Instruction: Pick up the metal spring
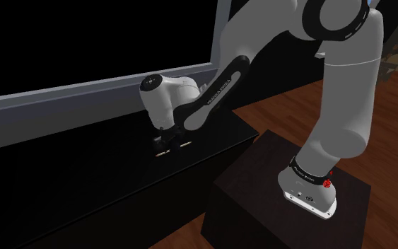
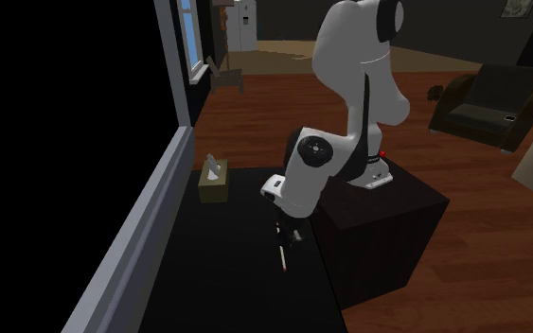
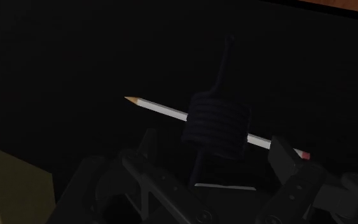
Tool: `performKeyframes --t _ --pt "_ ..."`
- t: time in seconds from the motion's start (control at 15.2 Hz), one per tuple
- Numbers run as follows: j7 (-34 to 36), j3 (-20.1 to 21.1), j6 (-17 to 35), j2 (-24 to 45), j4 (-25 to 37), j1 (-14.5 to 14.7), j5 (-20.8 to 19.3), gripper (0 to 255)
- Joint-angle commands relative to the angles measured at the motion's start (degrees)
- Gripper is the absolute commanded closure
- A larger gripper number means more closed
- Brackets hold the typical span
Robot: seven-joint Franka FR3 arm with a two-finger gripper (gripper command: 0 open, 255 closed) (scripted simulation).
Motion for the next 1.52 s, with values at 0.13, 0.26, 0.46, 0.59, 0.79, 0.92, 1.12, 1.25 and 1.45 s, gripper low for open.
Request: performKeyframes --t 0.13,0.26,0.46,0.59,0.79,0.92,1.12,1.25,1.45 --pt "0.4 -0.3 0.5 0.8 0.2 0.2 -0.6 255" --pt "0.5 -0.3 0.5 0.8 0.1 0.2 -0.6 255" --pt "0.5 -0.3 0.5 0.8 0.1 0.2 -0.6 255" --pt "0.5 -0.3 0.5 0.8 0.1 0.2 -0.6 255" --pt "0.0 -0.1 0.1 0.2 0.2 0.0 -0.1 255" --pt "-0.8 0.4 -0.9 -1.0 0.1 -0.3 0.9 255" --pt "-2.1 1.2 -2.3 -2.8 0.2 -0.9 2.4 255" --pt "-2.9 1.6 -3.3 -4.0 0.3 -1.2 3.4 255" --pt "-4.2 2.3 -4.8 -5.8 0.5 -1.6 4.8 255"
